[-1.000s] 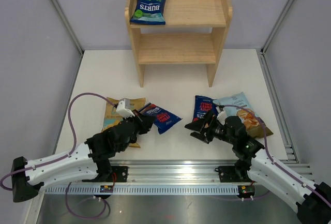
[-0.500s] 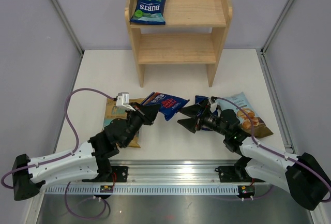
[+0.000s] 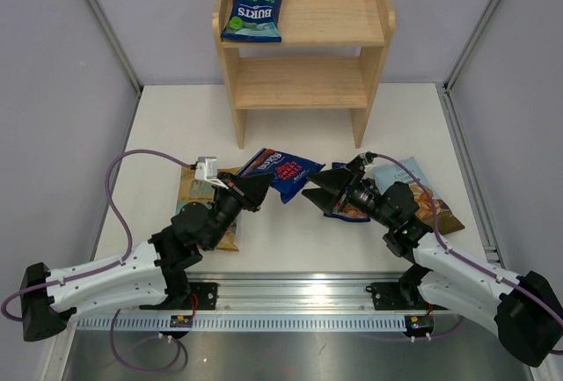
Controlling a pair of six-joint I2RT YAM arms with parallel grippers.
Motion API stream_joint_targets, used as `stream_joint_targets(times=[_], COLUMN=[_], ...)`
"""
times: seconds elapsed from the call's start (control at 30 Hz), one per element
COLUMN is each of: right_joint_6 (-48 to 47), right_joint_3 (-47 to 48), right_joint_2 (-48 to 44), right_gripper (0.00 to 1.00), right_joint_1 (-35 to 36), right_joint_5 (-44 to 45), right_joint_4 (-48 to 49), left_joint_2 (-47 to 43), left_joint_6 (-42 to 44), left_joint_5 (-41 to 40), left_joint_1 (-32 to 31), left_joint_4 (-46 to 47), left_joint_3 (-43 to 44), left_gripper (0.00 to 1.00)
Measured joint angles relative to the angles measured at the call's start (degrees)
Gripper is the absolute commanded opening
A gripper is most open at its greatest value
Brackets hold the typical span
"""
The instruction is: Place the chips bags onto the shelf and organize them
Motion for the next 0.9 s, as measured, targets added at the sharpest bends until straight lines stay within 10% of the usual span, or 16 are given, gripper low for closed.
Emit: stream_joint_targets(times=[0.4,0.8,0.9], right_joint_6=[0.28,1.05,-0.2], right_joint_3=[1.36,1.97,1.97], right_joint_2=[-0.44,2.32,1.16], right_gripper=[0.76,0.24,0.19], right_joint_1=[0.07,0.15,0.26], right_joint_5=[1.66,2.51,3.13], right_joint_4=[-6.84,-5.73,-5.81], left_joint_2=[1.7,2.84,1.9], left_joint_6=[5.38,11.15,11.43], left_joint_5=[4.9,11.78,11.74], left_joint_1=[-0.04,-0.22,-0.28], left_joint_4=[4.42,7.85,7.26], left_joint_3=[-0.42,-1.77,-2.67], left_gripper=[0.0,0.0,0.17])
